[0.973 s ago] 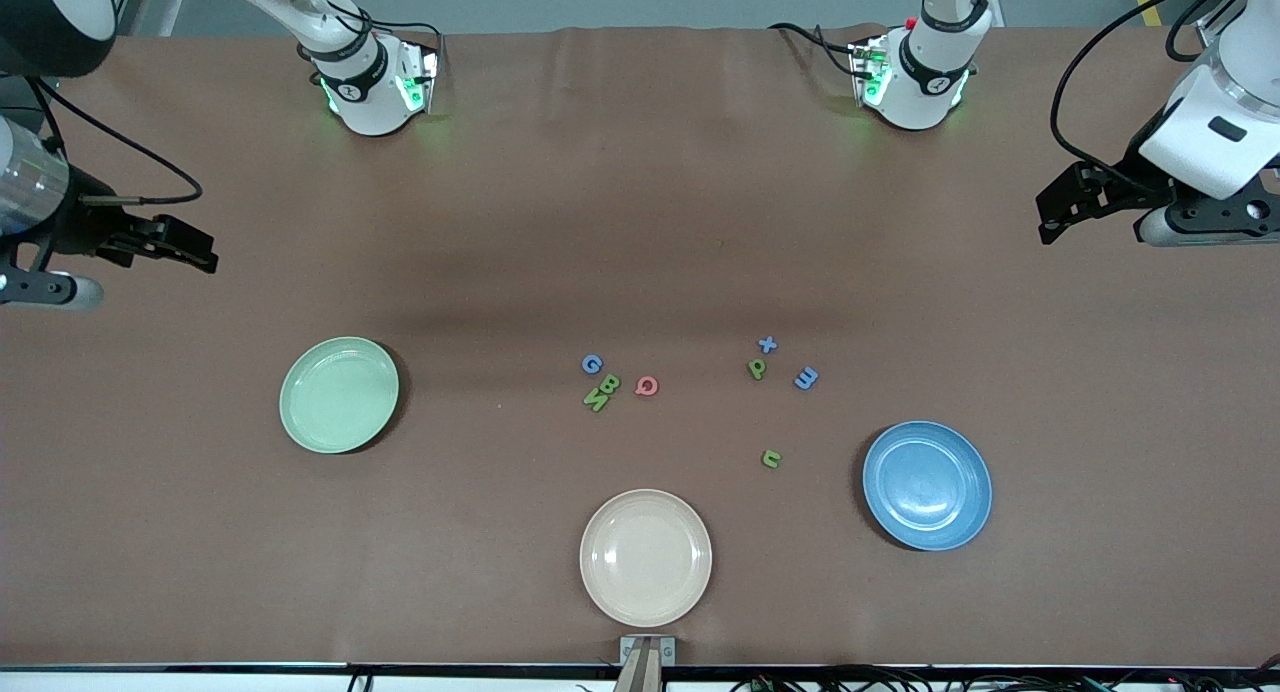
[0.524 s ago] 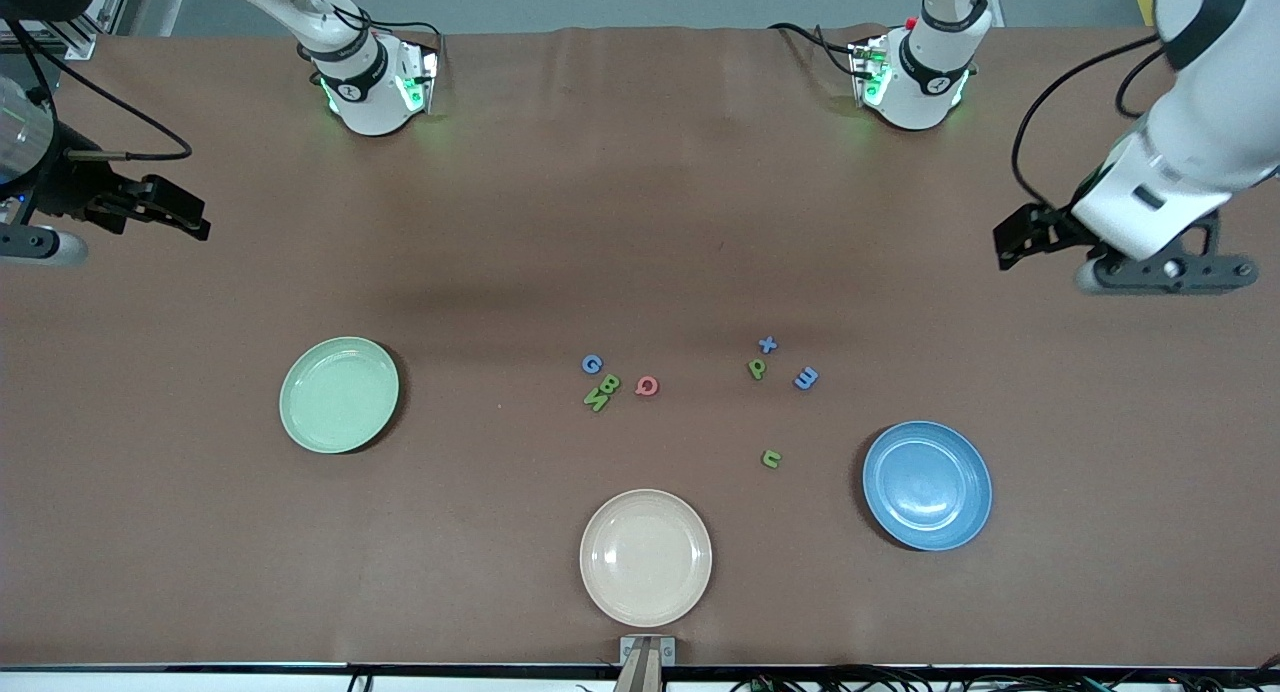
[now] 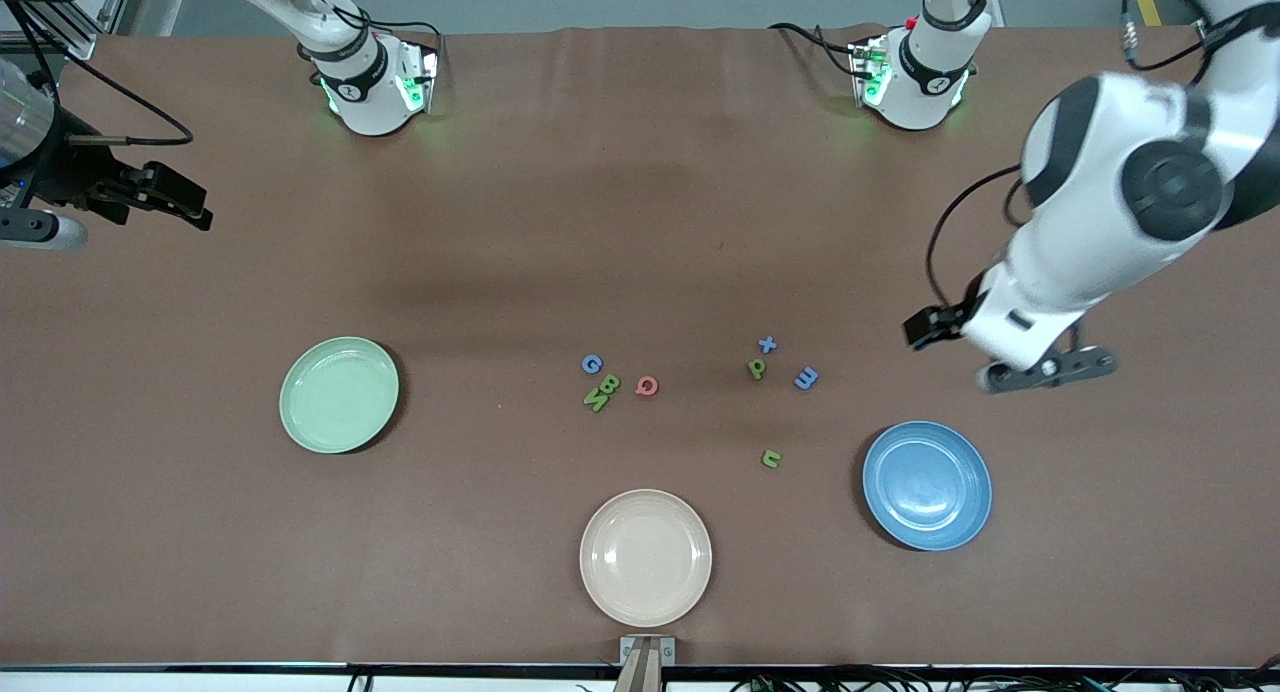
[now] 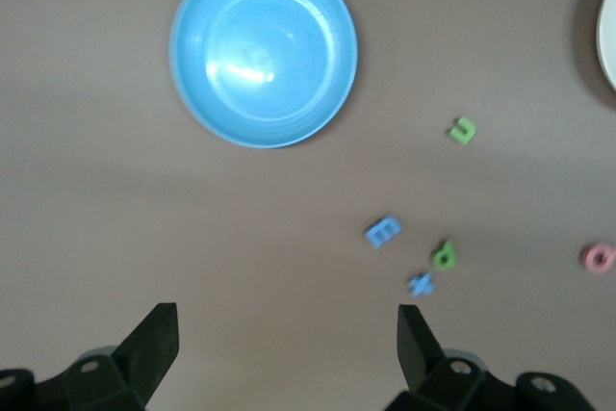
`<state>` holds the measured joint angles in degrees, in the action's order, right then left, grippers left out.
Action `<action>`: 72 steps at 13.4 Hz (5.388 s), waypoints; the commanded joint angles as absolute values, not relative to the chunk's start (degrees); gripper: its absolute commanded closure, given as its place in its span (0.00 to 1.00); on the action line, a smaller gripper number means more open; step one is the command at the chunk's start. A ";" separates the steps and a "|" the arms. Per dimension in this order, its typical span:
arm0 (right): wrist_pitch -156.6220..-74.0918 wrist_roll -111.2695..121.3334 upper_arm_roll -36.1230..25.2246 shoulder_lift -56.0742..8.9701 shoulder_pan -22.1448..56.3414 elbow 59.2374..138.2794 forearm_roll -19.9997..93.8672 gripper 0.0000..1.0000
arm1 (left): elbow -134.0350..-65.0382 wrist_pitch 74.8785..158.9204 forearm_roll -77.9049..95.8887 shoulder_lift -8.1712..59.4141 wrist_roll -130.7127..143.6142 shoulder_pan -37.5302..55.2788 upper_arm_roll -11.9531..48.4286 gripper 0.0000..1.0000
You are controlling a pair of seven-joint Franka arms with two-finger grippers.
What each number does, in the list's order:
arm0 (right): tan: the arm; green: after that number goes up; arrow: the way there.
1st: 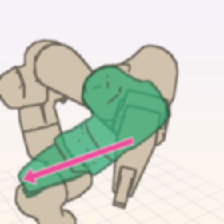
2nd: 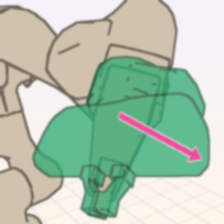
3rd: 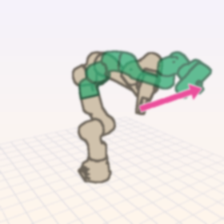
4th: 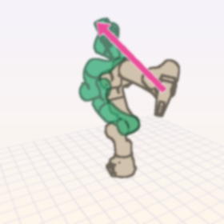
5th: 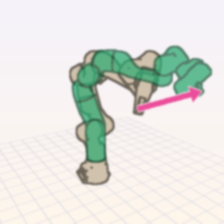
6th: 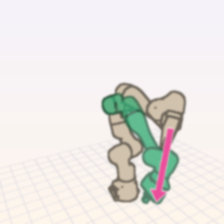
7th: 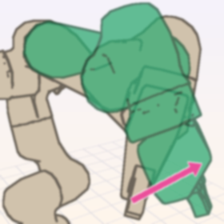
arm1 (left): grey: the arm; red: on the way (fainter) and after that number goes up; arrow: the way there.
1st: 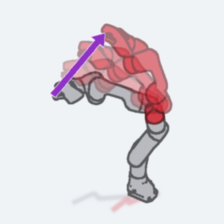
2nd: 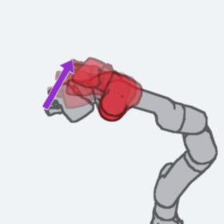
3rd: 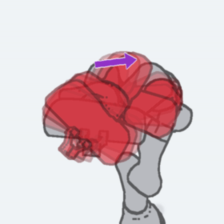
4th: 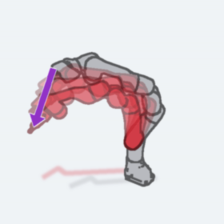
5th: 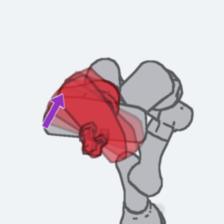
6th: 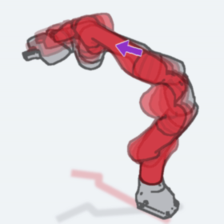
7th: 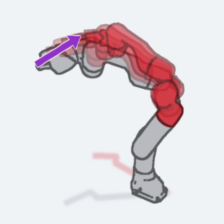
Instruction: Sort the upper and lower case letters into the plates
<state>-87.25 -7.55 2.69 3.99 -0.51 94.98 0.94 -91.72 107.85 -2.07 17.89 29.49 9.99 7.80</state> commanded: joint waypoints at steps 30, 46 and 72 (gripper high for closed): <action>-131.30 -74.44 3.25 -50.71 32.87 78.84 -3.51 0.27 | -73.04 133.86 -2.64 55.99 78.05 19.42 7.21 0.54; -126.38 -48.65 3.78 -37.21 20.42 92.51 -5.28 1.00 | -74.79 118.65 -3.08 46.40 22.98 3.18 7.29 0.93; -137.90 -59.74 3.78 -36.46 28.20 101.53 -0.88 0.00 | -109.42 141.58 -2.99 34.72 63.46 15.47 7.65 0.12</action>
